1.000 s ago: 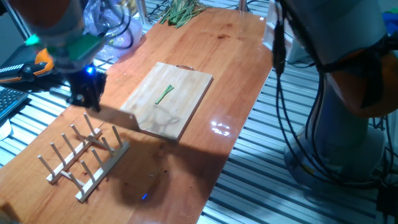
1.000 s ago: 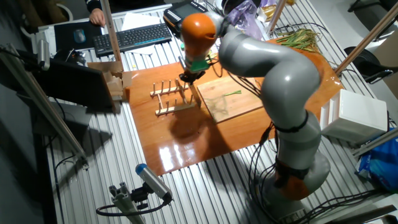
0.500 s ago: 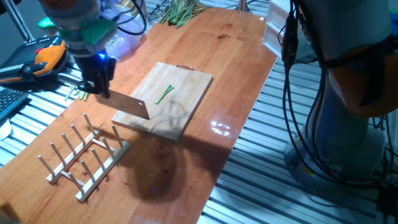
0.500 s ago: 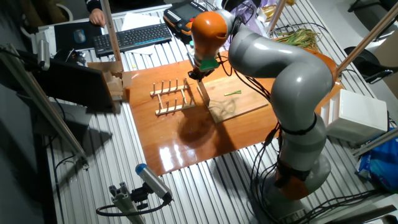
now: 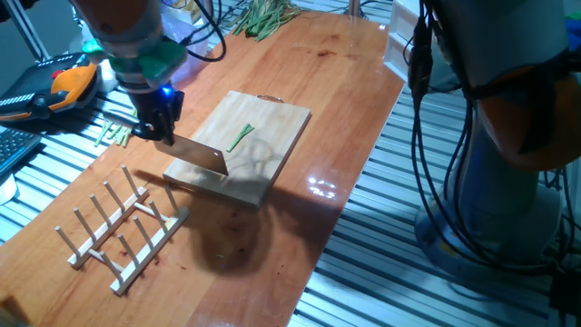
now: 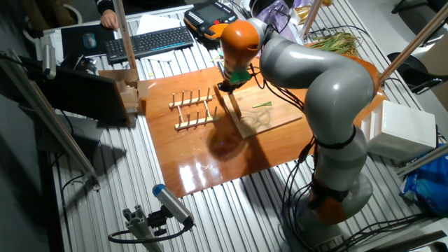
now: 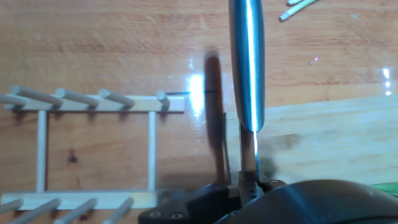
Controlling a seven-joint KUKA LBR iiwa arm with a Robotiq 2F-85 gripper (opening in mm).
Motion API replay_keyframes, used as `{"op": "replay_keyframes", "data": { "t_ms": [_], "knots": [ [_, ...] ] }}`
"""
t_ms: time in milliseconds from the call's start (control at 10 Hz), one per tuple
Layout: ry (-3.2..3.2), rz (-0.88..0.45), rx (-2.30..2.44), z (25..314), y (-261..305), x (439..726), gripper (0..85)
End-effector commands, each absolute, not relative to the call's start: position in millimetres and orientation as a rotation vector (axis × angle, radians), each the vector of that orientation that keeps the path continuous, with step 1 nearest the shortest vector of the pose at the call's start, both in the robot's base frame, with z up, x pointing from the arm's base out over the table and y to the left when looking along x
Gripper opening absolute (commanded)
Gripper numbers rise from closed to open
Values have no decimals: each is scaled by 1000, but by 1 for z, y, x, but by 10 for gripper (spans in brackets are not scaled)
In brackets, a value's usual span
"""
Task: Chop the green garlic
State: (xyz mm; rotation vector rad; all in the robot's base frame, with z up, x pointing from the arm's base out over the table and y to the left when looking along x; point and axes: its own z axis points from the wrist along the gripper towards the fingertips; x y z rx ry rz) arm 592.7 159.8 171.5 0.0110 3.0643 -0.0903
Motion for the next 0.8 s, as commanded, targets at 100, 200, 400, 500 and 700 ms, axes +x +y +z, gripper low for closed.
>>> {"op": "replay_keyframes", "data": {
  "t_ms": [100,200,400,500,700],
  "knots": [
    [3086,-97,-8,173,165,595,0],
    [3113,-76,-11,173,165,595,0],
    [3200,-71,65,173,165,595,0],
    [3226,-113,93,173,165,595,0],
    [3227,-118,175,173,165,595,0]
  ]
}}
